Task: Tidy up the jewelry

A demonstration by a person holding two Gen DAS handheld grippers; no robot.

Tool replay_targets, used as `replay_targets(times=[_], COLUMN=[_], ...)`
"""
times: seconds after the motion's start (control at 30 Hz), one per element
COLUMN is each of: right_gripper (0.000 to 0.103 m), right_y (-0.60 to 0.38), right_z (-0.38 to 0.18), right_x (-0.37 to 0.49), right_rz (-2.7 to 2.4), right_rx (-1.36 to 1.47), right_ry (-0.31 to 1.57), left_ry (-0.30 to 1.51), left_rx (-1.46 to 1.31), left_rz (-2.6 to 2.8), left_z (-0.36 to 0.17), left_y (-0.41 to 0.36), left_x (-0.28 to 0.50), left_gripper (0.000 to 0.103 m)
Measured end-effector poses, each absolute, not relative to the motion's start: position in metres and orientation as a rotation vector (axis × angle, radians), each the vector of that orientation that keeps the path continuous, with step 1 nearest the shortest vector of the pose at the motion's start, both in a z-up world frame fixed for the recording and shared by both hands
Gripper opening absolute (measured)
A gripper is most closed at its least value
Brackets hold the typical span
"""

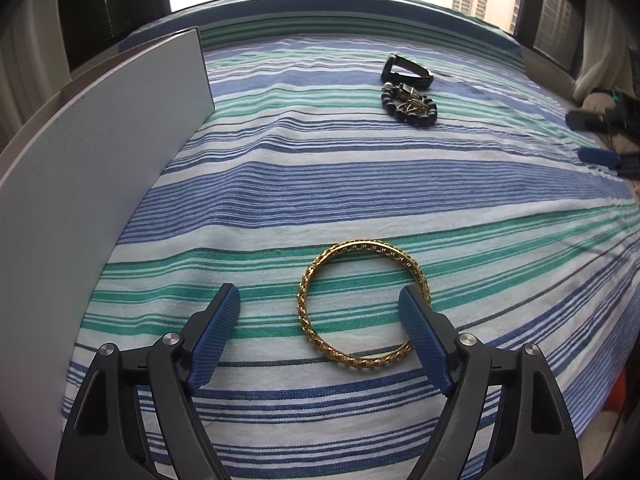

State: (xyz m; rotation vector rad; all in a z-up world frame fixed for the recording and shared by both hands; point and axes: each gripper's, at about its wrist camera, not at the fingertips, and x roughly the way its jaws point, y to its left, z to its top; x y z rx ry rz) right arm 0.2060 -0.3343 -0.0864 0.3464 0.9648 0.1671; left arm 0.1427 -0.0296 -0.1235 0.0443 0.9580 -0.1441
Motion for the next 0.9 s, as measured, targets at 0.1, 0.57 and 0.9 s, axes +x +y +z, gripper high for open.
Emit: replay_targets(times=[0.1, 0.57, 0.9], right_gripper=[0.064, 0.030, 0.000], right_y=[-0.312, -0.167, -0.190], right_z=[-0.073, -0.121, -0.081], right_x=[0.259, 0.354, 0.335], right_rz=[0.220, 0.255, 0.348], right_rx=[0.338, -0.142, -0.043], right_ry=[0.971, 1.012, 0.970], left_ry=[0.951, 0.945, 0.946], left_rx=[0.044, 0.047, 0.048], left_rz=[-0.143, -0.158, -0.159], left_z=[-0.124, -0.125, -0.126], left_y=[-0.030, -0.030, -0.031], left_x=[0.142, 0.141, 0.141], left_gripper=[0.083, 0.087, 0.088])
